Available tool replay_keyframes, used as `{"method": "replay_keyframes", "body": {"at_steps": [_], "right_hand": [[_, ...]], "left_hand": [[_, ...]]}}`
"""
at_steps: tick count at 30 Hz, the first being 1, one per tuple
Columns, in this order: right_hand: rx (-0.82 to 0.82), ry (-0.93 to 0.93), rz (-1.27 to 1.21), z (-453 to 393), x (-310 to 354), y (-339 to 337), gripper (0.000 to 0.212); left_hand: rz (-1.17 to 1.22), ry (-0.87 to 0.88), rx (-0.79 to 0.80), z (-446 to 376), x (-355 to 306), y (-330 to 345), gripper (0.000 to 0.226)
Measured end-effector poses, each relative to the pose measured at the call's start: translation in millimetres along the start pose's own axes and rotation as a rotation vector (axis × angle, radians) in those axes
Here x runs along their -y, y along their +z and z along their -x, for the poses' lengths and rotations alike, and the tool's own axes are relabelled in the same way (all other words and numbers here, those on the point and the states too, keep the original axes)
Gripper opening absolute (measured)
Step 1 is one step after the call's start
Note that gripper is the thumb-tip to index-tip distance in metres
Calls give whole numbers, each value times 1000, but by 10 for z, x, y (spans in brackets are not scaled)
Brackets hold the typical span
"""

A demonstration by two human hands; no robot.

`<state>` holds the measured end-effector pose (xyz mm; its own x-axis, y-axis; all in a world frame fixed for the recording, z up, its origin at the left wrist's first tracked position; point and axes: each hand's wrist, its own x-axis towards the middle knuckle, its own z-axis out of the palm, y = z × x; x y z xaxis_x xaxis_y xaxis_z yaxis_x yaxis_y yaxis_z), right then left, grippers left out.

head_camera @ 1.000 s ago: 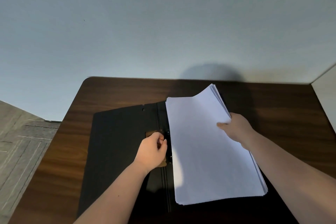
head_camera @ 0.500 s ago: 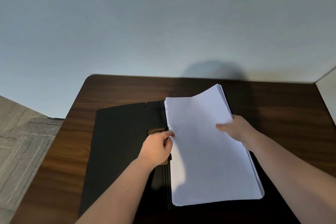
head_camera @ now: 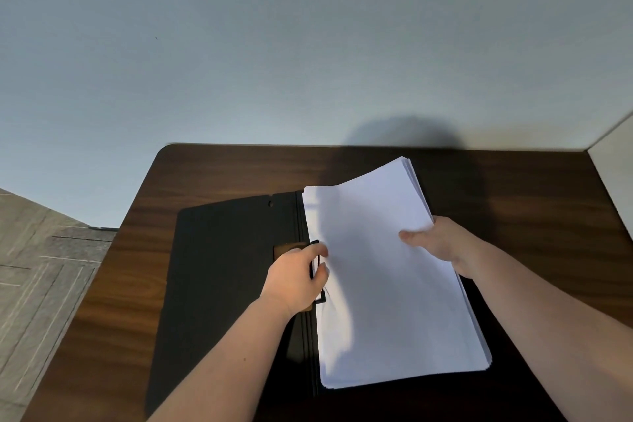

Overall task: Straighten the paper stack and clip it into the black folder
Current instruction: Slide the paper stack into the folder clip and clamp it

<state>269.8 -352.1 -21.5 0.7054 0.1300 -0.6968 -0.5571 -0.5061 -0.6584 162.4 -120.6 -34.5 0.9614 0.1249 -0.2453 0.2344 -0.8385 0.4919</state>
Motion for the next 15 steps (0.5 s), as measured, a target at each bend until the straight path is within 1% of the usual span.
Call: {"method": "replay_keyframes", "body": {"at_steps": [4, 9, 12, 15], "right_hand": [[22, 11, 22, -29, -2, -13, 45], [29, 26, 141, -60, 24, 14, 52], [-7, 20, 208, -38, 77, 57, 52], [-89, 14, 175, -1, 87, 99, 55]], "left_hand": [[-19, 3, 3, -1, 6, 0, 24], [-51, -2, 31, 11, -11, 5, 24], [-62, -27, 52, 16, -40, 10, 29], [-88, -38, 64, 28, -80, 17, 42]]}}
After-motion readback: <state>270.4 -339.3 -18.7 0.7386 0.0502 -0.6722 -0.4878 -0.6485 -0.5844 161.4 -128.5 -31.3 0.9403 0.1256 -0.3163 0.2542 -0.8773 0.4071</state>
